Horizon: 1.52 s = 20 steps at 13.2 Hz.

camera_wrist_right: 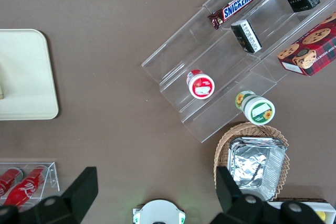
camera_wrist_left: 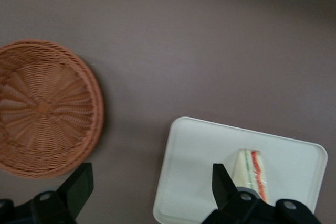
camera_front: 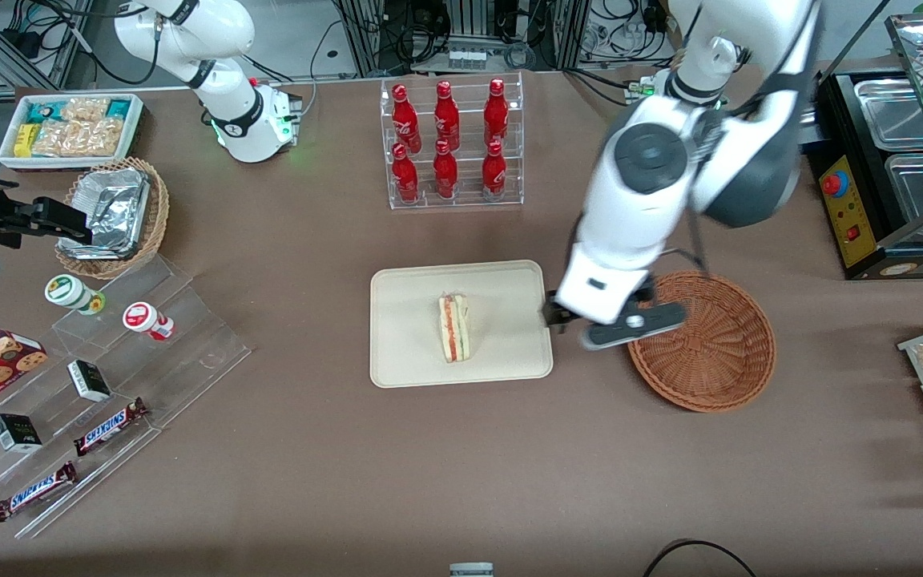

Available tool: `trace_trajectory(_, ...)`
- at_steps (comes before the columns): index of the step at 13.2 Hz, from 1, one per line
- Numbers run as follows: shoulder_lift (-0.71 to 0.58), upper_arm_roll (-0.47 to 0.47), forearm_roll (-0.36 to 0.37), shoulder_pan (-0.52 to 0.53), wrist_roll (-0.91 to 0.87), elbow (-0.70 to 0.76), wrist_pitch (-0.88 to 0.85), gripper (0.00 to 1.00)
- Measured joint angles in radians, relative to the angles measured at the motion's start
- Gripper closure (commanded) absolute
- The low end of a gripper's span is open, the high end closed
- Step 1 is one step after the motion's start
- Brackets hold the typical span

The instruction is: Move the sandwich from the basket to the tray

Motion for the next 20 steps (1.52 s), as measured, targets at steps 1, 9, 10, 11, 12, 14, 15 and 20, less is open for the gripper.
trace_trajectory(1, -0.047, 0.001, 0.005, 0.031, 0.027, -0.045, -0.008, 0.00)
trace_trajectory(9, -0.214, 0.004, 0.010, 0.264, 0.348, -0.115, -0.180, 0.00)
trace_trajectory(10, -0.228, 0.004, 0.010, 0.295, 0.400, -0.115, -0.202, 0.00)
trace_trajectory(11, -0.244, 0.004, 0.010, 0.326, 0.450, -0.115, -0.218, 0.00)
trace_trajectory(12, -0.257, 0.004, 0.010, 0.355, 0.493, -0.115, -0.233, 0.00)
trace_trajectory(14, -0.277, 0.004, 0.010, 0.400, 0.565, -0.117, -0.258, 0.00)
trace_trajectory(15, -0.280, 0.004, 0.010, 0.419, 0.598, -0.117, -0.268, 0.00)
trace_trajectory(20, -0.287, 0.004, 0.009, 0.488, 0.720, -0.117, -0.270, 0.00)
